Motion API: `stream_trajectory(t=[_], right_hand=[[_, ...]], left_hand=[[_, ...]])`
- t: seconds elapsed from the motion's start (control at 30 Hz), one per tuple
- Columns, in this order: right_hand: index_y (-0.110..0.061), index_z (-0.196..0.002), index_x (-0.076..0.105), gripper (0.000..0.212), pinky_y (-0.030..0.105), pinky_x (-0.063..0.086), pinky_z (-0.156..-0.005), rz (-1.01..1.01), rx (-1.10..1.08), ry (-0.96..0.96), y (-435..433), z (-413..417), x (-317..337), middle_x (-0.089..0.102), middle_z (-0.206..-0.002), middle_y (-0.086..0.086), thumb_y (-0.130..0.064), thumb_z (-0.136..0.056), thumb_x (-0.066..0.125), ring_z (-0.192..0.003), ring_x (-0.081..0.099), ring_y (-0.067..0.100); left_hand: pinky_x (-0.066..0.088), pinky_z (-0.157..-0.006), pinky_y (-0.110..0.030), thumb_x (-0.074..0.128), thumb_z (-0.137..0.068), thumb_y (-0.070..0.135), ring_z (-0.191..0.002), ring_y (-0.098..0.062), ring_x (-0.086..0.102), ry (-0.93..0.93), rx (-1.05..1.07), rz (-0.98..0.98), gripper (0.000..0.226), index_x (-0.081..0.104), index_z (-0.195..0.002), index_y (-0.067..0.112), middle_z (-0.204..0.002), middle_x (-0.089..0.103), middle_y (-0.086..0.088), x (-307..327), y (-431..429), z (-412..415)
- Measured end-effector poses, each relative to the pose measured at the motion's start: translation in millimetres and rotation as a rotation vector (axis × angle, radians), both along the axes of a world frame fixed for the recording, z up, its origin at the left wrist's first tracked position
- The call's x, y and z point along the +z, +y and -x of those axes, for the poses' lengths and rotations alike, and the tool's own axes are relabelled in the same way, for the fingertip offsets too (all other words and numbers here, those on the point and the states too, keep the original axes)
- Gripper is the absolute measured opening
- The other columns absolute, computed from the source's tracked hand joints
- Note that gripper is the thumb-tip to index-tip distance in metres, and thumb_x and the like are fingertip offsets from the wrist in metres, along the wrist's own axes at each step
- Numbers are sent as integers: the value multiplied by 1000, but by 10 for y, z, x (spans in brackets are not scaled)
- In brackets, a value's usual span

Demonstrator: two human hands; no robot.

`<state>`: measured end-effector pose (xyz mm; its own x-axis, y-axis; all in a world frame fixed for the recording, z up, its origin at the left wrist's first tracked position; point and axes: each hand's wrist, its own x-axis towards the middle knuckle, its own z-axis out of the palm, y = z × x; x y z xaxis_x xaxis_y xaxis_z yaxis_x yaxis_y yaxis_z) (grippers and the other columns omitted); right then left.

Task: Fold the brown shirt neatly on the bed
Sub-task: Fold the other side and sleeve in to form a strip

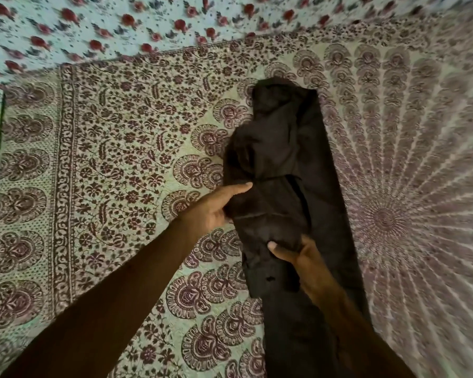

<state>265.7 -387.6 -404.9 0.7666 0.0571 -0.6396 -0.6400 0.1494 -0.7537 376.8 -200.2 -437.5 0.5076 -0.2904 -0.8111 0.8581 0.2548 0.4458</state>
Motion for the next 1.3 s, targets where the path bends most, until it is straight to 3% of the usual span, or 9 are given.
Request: stream_trajectory(t=[0.27,0.5,0.6,0.73,0.93,1.07,1.13,1.23,1.3], right_hand=[[-8,-98,75,22,25,56,-79,225,497,-248,-697,280,498,76,-95,3,-8,-77,80,-92,71,11],[-11,-109,70,34,32,52,-94,415,727,-5,-1151,609,32,72,-108,1,-16,-77,79,-99,66,9],[-14,-109,69,39,32,52,-95,400,717,0,-1204,743,-54,71,-109,-3,-19,-72,80,-103,65,12],[-14,-114,63,40,4,42,-82,446,628,-197,-1238,770,48,64,-103,-12,-3,-77,73,-94,60,-5],[-14,-129,59,57,3,38,-91,575,639,-436,-1287,689,145,64,-117,-10,-6,-73,68,-106,56,-6],[-25,-107,67,40,3,43,-73,454,561,-122,-1295,689,-50,64,-89,-20,-3,-74,74,-85,60,-8],[-22,-91,70,21,20,53,-82,350,465,142,-1252,745,-218,70,-89,-8,-14,-74,79,-88,66,10],[-10,-102,74,38,46,52,-96,227,354,338,-1162,882,-437,74,-104,10,-30,-70,82,-98,70,25],[-3,-114,69,32,28,54,-92,245,360,341,-1102,944,-492,67,-119,12,-18,-85,72,-103,65,21]], left_hand=[[57,-82,-37,62,-89,25,-83,-22,73,-85,150,116,24,70,-104,8,-95,76,-10,258,-566,-86],[59,-75,-35,56,-94,15,-84,-20,71,-38,105,80,19,63,-110,9,-95,72,-7,-67,-892,81],[57,-80,-39,63,-90,25,-92,-22,70,-17,15,29,23,67,-107,11,-102,70,-7,-184,-992,185],[52,-97,-42,65,-88,28,-107,-23,66,-83,27,107,34,65,-118,11,-113,69,-7,-134,-1139,110],[47,-103,-42,59,-90,26,-114,-23,62,-202,87,279,31,67,-115,8,-119,68,-9,80,-1292,-218],[57,-74,-32,62,-90,20,-90,-16,64,-99,-29,-160,21,64,-110,15,-98,68,0,-191,-1246,-226],[53,-64,-30,56,-93,17,-80,-15,62,-54,37,-244,16,62,-108,15,-95,66,-1,-336,-1239,-182],[49,-67,-31,56,-95,20,-81,-21,62,-61,77,-412,30,57,-123,11,-110,64,-6,-560,-1213,-151],[47,-74,-34,58,-94,26,-95,-25,61,-89,24,-509,37,55,-128,11,-119,63,-6,-639,-1176,-147]])
